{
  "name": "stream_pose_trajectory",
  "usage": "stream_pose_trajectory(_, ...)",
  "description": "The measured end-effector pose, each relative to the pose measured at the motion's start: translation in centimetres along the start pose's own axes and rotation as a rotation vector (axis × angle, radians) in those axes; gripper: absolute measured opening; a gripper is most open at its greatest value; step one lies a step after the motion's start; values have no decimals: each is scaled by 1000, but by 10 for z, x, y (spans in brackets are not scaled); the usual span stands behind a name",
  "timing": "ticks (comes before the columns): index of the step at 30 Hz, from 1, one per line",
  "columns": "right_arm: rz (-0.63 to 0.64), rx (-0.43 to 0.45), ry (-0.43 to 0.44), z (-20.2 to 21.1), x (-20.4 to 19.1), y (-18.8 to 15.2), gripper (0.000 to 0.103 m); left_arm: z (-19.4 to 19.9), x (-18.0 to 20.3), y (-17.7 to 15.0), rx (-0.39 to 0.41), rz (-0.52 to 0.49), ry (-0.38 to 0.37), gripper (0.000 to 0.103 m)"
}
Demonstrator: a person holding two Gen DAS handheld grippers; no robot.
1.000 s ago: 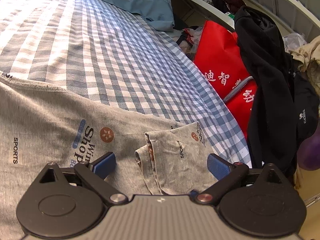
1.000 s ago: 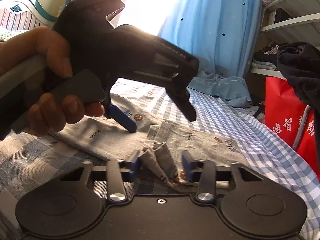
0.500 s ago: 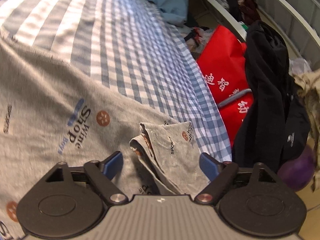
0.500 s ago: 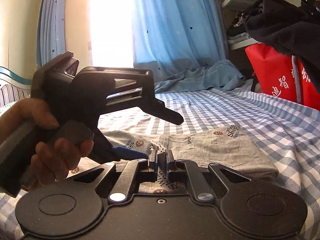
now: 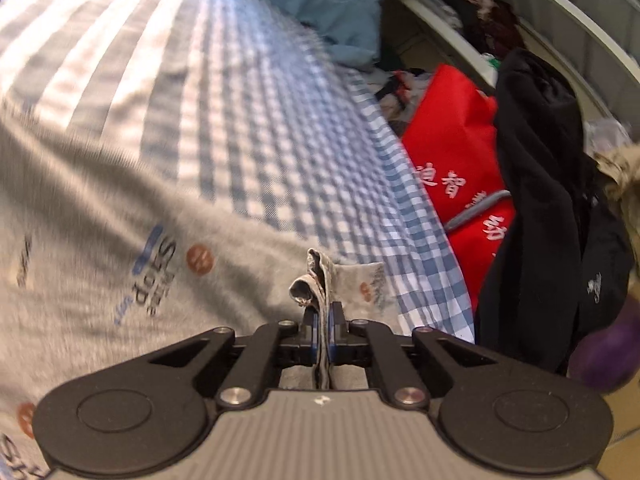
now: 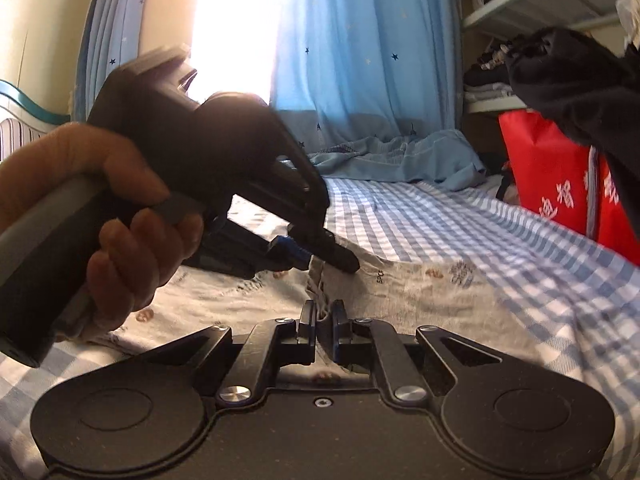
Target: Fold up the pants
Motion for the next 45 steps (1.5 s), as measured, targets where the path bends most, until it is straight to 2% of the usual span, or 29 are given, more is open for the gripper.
stream_pose_trajectory(5, 12, 20, 19, 5, -21, 14, 7, 29, 5, 16, 11, -79, 8, 4)
stream_pose_trajectory(9, 35, 16, 61, 7, -51, 22, 7, 60, -4, 23, 14, -117, 29, 4)
stream_pose_trajectory(19, 110, -47, 190, 4, -155, 13, 7, 148, -72, 22, 64, -98, 75, 4)
stream_pose_trajectory(24, 142, -85, 243, -5, -207, 4, 7, 178, -109, 17, 84, -87, 110, 4)
stream_pose_trajectory(28, 167, -129, 271, -17, -240, -8, 7, 189, -137, 10, 81, -78, 138, 4)
stream_pose_trajectory(33, 179, -192, 276, -35, -261, -27, 7, 186, -159, -1, 60, -85, 172, 4)
stream_pose_trajectory(37, 196, -220, 271, -41, -267, -39, 7, 180, -168, -9, 44, -87, 197, 4)
stream_pose_trajectory(39, 198, -225, 272, -40, -252, -41, 11, 179, -173, -13, 43, -80, 205, 5)
stream_pose_trajectory(41, 191, -219, 278, -37, -246, -39, 18, 180, -175, -16, 44, -65, 238, 14)
stream_pose_trajectory(42, 189, -214, 279, -37, -242, -37, 22, 182, -175, -16, 47, -61, 255, 28)
stream_pose_trajectory(43, 188, -205, 276, -33, -238, -35, 30, 185, -174, -17, 58, -58, 270, 41)
stream_pose_trajectory(44, 186, -190, 273, -28, -231, -33, 36, 189, -172, -17, 73, -60, 285, 48)
stream_pose_trajectory(45, 184, -171, 262, -25, -221, -30, 48, 194, -170, -17, 89, -67, 312, 62)
Point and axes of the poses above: each gripper's, at about its wrist camera, not at the fingertips, and z roughly against the way its jaws point, x to its right, y to its top, the point moved 5 cm from there along -z, roughly the way its jaws point, and after that the axes turned 13 degrees about -z, right-handed, at the moved point
